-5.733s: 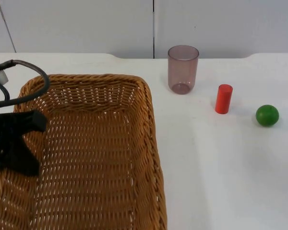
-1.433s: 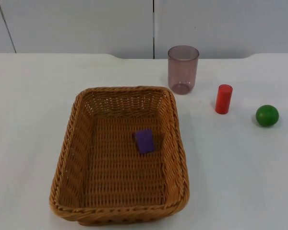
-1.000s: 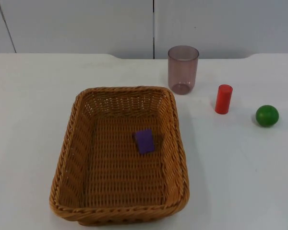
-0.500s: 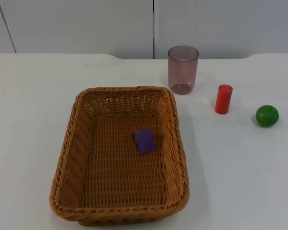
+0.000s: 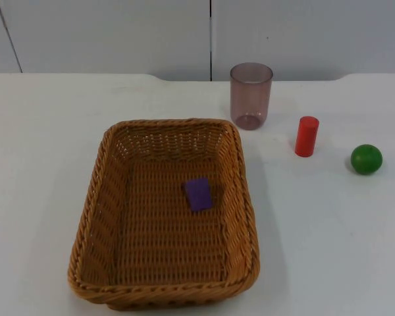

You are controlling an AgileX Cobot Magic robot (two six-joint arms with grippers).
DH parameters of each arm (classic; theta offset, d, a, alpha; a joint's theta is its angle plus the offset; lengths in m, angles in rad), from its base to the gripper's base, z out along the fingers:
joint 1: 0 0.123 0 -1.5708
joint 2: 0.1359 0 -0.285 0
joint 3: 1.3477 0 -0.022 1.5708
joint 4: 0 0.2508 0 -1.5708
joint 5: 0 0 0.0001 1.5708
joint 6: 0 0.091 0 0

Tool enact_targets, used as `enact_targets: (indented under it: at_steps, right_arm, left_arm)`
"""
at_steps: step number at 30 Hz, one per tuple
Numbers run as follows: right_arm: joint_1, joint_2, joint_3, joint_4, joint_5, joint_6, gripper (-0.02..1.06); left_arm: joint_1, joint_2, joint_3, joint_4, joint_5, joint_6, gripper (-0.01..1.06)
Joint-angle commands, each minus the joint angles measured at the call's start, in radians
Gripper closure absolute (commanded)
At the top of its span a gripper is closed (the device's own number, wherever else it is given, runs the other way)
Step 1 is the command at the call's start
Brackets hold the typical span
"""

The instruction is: Pick up the basket with the left hand and place the triangular block into the basket with the right hand.

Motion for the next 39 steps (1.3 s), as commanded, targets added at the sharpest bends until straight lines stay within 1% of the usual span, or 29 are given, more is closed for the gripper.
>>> enact_targets:
  at_steps: [1,3,7,10,31,32,33,34,35,39]
  right_arm:
    - [0.006,-0.004,0.0,0.047,-0.003,-0.036,0.15]
    - [0.006,-0.004,0.0,0.068,-0.003,-0.04,0.15]
    - [0.006,-0.004,0.0,0.078,-0.003,-0.043,0.15]
    - [0.006,-0.004,0.0,0.117,-0.003,-0.086,0.15]
    - [0.006,-0.004,0.0,0.115,-0.005,-0.085,0.15]
    - [0.006,-0.004,0.0,0.115,-0.005,-0.086,0.14]
    - [0.006,-0.004,0.0,0.115,-0.005,-0.086,0.1]
    - [0.006,-0.004,0.0,0.115,-0.005,-0.086,0.1]
    - [0.006,-0.004,0.0,0.115,-0.005,-0.086,0.0]
    - [0.006,-0.004,0.0,0.115,-0.005,-0.086,-0.01]
  left_arm:
    - [-0.005,-0.003,0.01,0.015,0.007,-0.009,0.0]
    - [-0.005,-0.003,0.015,0.015,0.015,-0.009,0.0]
    - [-0.005,-0.003,0.02,-0.008,0.023,-0.009,0.0]
    - [-0.005,-0.003,0.024,-0.02,0.022,-0.009,0.0]
    - [-0.005,-0.003,0.024,-0.027,0.022,0.009,0.0]
    - [-0.005,-0.003,0.024,-0.027,0.022,0.009,0.0]
    - [-0.005,-0.003,0.024,-0.027,0.022,0.009,0.0]
    - [-0.005,-0.003,0.024,-0.027,0.022,0.009,0.0]
    - [-0.005,-0.003,0.024,-0.027,0.022,0.009,0.0]
    - [-0.005,-0.003,0.024,-0.029,0.022,0.008,0.0]
